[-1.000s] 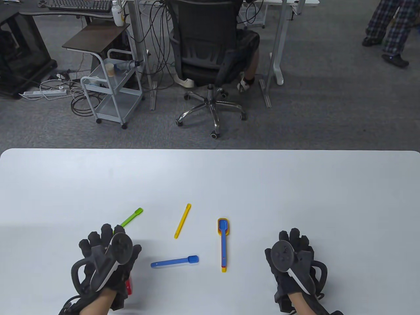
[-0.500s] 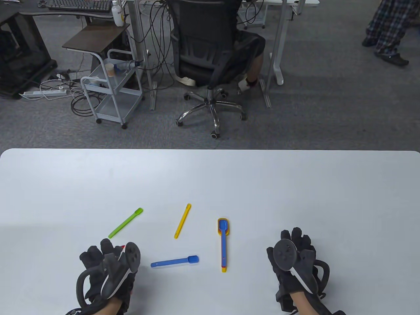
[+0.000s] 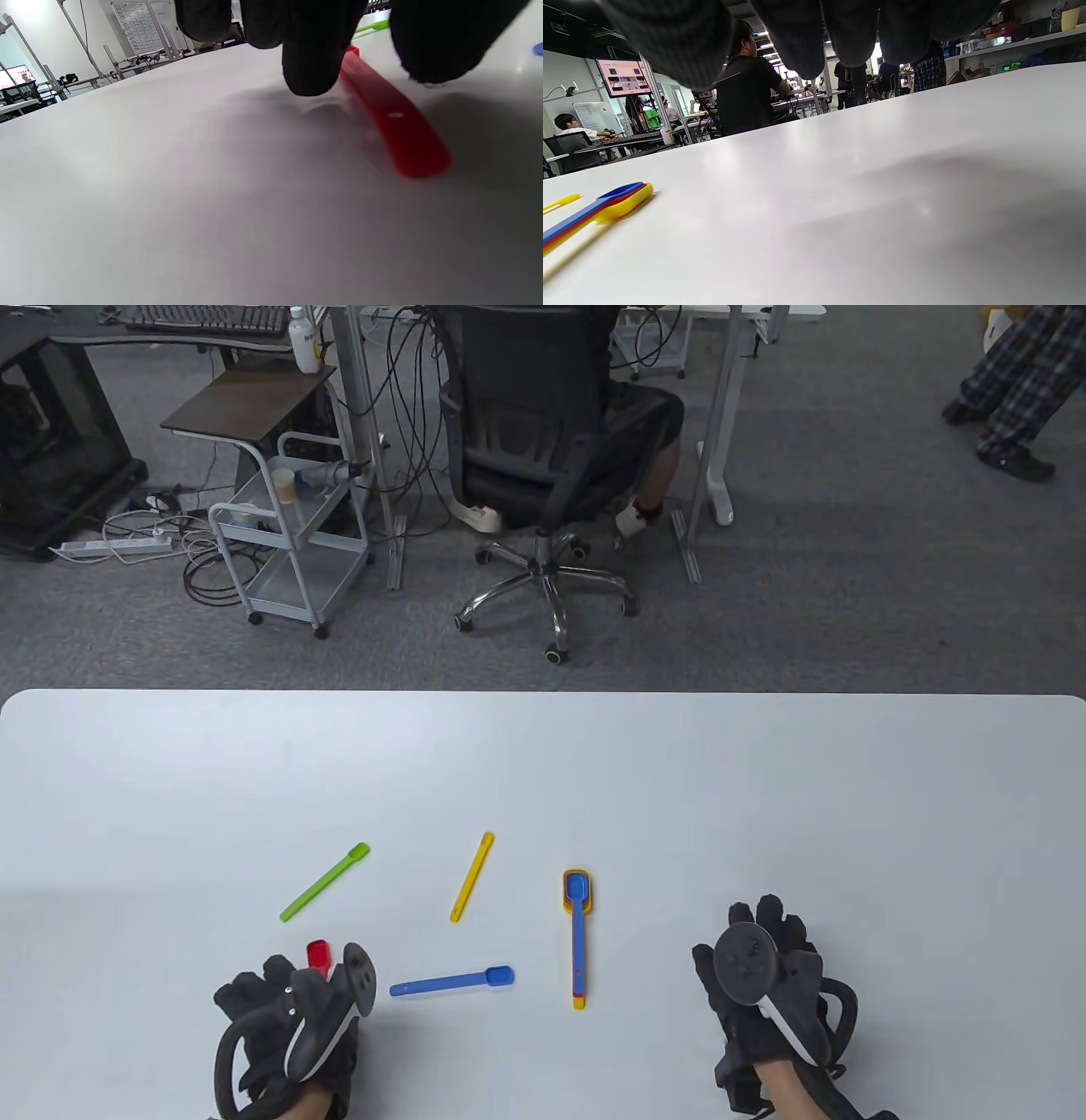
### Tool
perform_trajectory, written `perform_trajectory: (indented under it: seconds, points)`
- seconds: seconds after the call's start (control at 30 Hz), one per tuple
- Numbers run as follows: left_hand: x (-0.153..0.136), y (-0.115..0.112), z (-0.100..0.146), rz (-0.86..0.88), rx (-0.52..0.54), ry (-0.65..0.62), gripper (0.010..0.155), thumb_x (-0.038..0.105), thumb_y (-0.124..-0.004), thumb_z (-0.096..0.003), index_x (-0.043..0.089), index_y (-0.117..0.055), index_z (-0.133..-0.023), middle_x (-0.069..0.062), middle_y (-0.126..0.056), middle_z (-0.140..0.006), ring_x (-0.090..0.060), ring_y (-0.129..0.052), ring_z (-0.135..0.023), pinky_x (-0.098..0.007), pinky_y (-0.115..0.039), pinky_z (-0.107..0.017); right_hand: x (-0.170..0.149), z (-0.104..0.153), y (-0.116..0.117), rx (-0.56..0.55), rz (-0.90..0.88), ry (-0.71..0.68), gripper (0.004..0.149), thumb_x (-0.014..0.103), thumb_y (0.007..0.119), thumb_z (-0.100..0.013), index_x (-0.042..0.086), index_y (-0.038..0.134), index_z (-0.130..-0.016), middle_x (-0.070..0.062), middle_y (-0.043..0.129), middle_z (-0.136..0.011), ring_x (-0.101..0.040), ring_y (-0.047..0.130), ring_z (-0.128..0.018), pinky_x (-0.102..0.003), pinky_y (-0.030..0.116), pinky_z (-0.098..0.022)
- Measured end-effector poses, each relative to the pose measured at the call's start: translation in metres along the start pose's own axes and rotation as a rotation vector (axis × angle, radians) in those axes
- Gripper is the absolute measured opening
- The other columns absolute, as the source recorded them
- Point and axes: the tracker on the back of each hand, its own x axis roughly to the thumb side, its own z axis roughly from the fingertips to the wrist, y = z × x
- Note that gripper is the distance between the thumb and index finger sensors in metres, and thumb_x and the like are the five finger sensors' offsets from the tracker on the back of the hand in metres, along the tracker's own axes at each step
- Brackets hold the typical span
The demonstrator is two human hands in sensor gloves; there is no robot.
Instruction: Nest measuring spoons
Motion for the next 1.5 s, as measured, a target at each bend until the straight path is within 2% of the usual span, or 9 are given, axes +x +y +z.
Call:
perform_trajectory:
  seconds: [0.3, 0.57, 1.03, 1.3, 1.5]
  points:
    - [0.0, -0.001, -0.001, 0.014, 0.004, 0.021, 0.051, 0.052, -0.09, -0.0424, 0.014, -0.097, -0.076, -0.01, -0.068, -0.116, -0.051, -0.07, -0.109, -0.066, -0.047, -0.08, -0.004, -0.003, 0.001, 0.013, -0.012, 0.017, 0.07, 0.051, 0.073, -0.051, 0.009, 0.068, -0.107, -0.03, 0.056, -0.119, -0.061, 0.062, -0.1, -0.069, 0.056, -0.068]
    - [-0.009, -0.003, -0.004, 0.105, -0.015, 0.056, 0.047, 0.046, -0.094, -0.0409, 0.01, -0.098, -0.071, -0.01, -0.072, -0.113, -0.05, -0.073, -0.107, -0.066, -0.048, -0.079, -0.005, -0.003, 0.0, 0.02, -0.02, 0.027, 0.071, 0.05, 0.073, -0.051, 0.008, 0.068, -0.107, -0.03, 0.056, -0.12, -0.061, 0.062, -0.1, -0.069, 0.056, -0.068]
    - [-0.018, -0.003, -0.006, 0.167, -0.011, 0.069, 0.048, 0.046, -0.095, -0.0403, 0.009, -0.099, -0.069, -0.01, -0.072, -0.114, -0.051, -0.072, -0.108, -0.067, -0.047, -0.08, -0.005, -0.003, -0.001, 0.022, -0.02, 0.025, 0.071, 0.051, 0.074, -0.05, 0.008, 0.067, -0.107, -0.029, 0.056, -0.12, -0.062, 0.061, -0.1, -0.07, 0.056, -0.068]
    - [-0.011, 0.01, -0.004, 0.164, 0.011, 0.063, 0.047, 0.045, -0.096, -0.0406, 0.008, -0.099, -0.069, -0.011, -0.071, -0.114, -0.052, -0.071, -0.107, -0.067, -0.046, -0.079, -0.005, -0.003, -0.002, 0.026, -0.014, 0.014, 0.072, 0.052, 0.074, -0.05, 0.009, 0.067, -0.108, -0.029, 0.055, -0.12, -0.062, 0.061, -0.1, -0.07, 0.055, -0.068]
    - [0.003, 0.028, 0.001, 0.165, 0.036, 0.041, 0.047, 0.045, -0.096, -0.0402, 0.008, -0.099, -0.069, -0.011, -0.071, -0.114, -0.052, -0.071, -0.107, -0.067, -0.046, -0.079, -0.004, -0.002, -0.002, 0.025, -0.012, 0.011, 0.072, 0.052, 0.074, -0.05, 0.009, 0.067, -0.108, -0.029, 0.055, -0.12, -0.062, 0.061, -0.1, -0.07, 0.055, -0.068]
